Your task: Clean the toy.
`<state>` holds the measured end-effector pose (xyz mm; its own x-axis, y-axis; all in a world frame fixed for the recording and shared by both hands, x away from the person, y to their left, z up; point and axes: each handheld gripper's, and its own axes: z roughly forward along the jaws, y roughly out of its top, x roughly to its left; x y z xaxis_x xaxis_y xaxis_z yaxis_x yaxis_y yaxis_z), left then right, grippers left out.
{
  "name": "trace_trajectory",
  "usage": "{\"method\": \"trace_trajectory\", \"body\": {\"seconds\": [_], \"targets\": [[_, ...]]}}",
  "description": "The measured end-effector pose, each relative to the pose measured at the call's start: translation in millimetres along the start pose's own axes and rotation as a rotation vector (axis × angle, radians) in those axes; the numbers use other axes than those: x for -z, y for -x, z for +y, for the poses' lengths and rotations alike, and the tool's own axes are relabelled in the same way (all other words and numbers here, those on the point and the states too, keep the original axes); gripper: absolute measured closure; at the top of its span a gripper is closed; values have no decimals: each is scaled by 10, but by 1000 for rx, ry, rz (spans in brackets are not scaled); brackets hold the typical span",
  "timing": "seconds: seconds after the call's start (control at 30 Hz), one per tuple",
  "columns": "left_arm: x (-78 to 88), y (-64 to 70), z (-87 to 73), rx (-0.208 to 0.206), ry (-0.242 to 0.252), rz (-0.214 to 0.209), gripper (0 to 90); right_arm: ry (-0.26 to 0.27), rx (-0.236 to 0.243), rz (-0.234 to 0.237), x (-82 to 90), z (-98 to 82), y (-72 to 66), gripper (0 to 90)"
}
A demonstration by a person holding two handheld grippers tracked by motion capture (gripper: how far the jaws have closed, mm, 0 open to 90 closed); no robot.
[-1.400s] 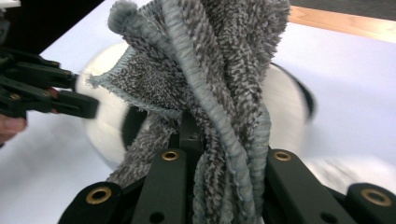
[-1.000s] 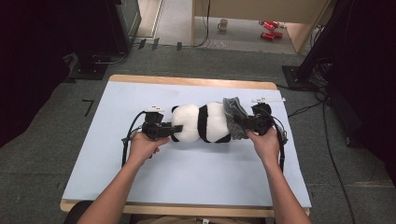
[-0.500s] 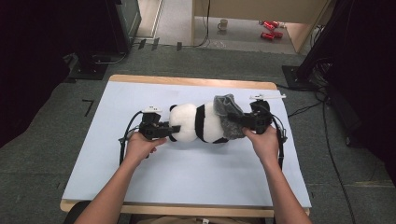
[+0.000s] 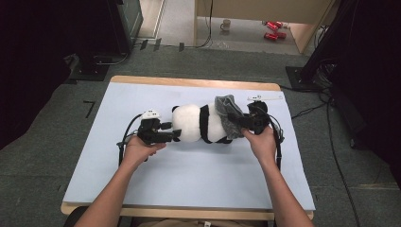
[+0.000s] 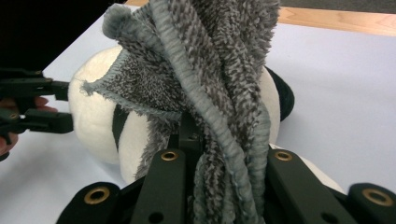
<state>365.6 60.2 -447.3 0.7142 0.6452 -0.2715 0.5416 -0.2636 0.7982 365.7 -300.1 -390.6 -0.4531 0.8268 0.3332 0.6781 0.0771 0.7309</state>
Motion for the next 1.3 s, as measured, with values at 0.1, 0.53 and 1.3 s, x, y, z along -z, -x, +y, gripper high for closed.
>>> {"method": "trace_trajectory", "body": {"seconds": [0.1, 0.53, 1.3], "targets": [[-2, -3, -22, 2, -7, 3, 401, 5, -3, -3, -13, 7, 23, 769], [-241, 56, -112, -15, -59, 26, 368, 15, -46, 0, -59, 38, 133, 768], [-232, 355, -18, 39, -59, 50, 674, -69, 123, 213, -564, -183, -880, 775]]}}
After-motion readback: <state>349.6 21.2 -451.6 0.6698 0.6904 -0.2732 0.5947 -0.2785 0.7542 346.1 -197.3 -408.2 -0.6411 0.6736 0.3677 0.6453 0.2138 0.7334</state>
